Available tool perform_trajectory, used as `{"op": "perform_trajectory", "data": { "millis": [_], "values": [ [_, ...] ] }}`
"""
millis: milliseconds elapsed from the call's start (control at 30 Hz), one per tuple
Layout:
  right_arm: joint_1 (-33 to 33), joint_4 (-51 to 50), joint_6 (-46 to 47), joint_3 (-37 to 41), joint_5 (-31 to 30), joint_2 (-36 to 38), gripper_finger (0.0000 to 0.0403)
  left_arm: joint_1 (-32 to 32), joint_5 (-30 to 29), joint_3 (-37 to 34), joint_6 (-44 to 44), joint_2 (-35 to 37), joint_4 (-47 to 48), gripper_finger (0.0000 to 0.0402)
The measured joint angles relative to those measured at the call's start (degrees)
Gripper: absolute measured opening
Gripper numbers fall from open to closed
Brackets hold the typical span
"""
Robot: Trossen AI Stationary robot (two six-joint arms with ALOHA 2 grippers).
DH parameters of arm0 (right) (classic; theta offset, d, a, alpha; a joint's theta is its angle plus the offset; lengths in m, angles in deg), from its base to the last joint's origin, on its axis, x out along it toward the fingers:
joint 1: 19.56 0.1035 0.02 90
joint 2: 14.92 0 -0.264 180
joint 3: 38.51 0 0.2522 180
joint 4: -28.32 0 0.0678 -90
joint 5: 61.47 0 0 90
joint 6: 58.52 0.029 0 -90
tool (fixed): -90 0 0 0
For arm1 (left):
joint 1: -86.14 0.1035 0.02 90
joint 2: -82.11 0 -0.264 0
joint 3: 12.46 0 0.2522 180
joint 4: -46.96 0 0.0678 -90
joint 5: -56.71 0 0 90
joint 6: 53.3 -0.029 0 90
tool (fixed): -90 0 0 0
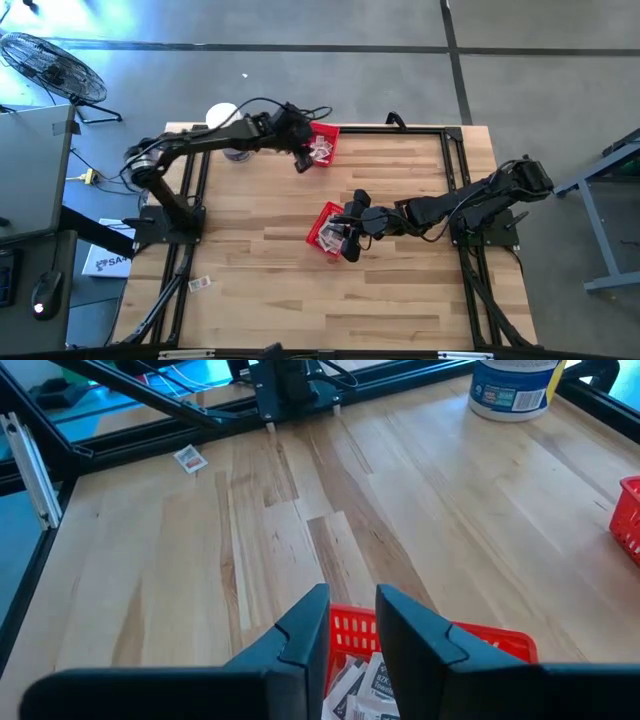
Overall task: Pick & Place First Aid Supplies
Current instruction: Put the white ointment pack into the top red bin
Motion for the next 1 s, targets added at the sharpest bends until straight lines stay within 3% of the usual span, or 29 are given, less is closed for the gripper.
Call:
{"op": "perform_trajectory", "data": {
  "millis": [300, 567, 800, 1000],
  "values": [
    [0.01, 0.0, 0.0, 0.0, 0.03, 0.0, 0.0078, -1.21, 10.63, -0.02, 6.91, 6.13, 16.09, 0.0131],
    [0.0, 0.0, -0.01, 0.0, 0.15, 0.0, 0.0078, -12.4, 11.49, -2.85, 6.58, 6.76, 31.51, 0.0131],
    [0.0, -0.01, 0.0, 0.0, 0.16, 0.0, 0.0078, -19.42, 3.24, -6.67, 13.57, 6.72, 31.44, 0.0131],
    [0.02, 0.0, 0.0, 0.02, 0.15, 0.0, 0.0078, -22.84, 0.57, -8.51, 19.88, 7.32, 29.44, 0.0131]
  ]
}}
